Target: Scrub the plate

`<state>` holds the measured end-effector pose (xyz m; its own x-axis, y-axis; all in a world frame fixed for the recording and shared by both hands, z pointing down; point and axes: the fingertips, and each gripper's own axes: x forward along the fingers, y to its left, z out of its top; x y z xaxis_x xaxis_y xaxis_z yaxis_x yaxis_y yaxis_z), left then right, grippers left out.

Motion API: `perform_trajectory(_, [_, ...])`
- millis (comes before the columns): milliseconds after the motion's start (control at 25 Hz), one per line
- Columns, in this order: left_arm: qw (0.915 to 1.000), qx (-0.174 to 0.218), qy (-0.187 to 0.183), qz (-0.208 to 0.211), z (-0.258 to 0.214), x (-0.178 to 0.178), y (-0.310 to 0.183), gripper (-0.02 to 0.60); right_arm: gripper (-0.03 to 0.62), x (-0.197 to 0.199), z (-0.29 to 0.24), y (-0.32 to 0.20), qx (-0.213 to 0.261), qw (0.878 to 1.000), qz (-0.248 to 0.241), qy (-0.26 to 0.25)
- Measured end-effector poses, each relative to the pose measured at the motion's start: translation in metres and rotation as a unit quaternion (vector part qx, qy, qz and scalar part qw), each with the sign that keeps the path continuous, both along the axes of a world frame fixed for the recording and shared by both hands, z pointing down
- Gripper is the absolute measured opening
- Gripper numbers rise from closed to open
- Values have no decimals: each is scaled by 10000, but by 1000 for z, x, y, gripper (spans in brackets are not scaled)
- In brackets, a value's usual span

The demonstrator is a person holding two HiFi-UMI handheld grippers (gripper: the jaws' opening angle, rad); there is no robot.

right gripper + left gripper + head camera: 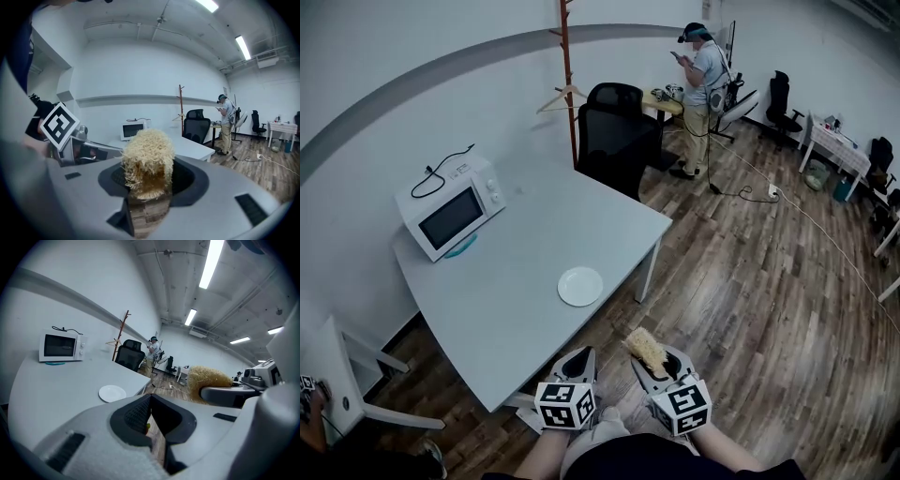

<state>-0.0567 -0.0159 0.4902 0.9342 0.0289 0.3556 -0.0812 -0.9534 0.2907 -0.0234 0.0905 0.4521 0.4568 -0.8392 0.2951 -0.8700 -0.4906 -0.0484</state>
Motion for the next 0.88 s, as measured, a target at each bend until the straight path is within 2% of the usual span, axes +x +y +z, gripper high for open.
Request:
perform_trajectory(280, [9998,52,-128,-134,13,29,-51,18,186,36,6,-50,-21,9999,-102,3])
perform_trajectory(600, [9985,44,-276,-468,28,44,-87,18,186,71,22,-80,30,9997,-240,-106])
perform_trajectory(760, [9967,93,-358,-716,36,56,-97,18,186,98,28,-97,89,9984,-530,-179])
perform_trajectory(880, [9941,79,-327,-1035,39,68,-111,18,186,121,26,-121,104,9955,-937,-79])
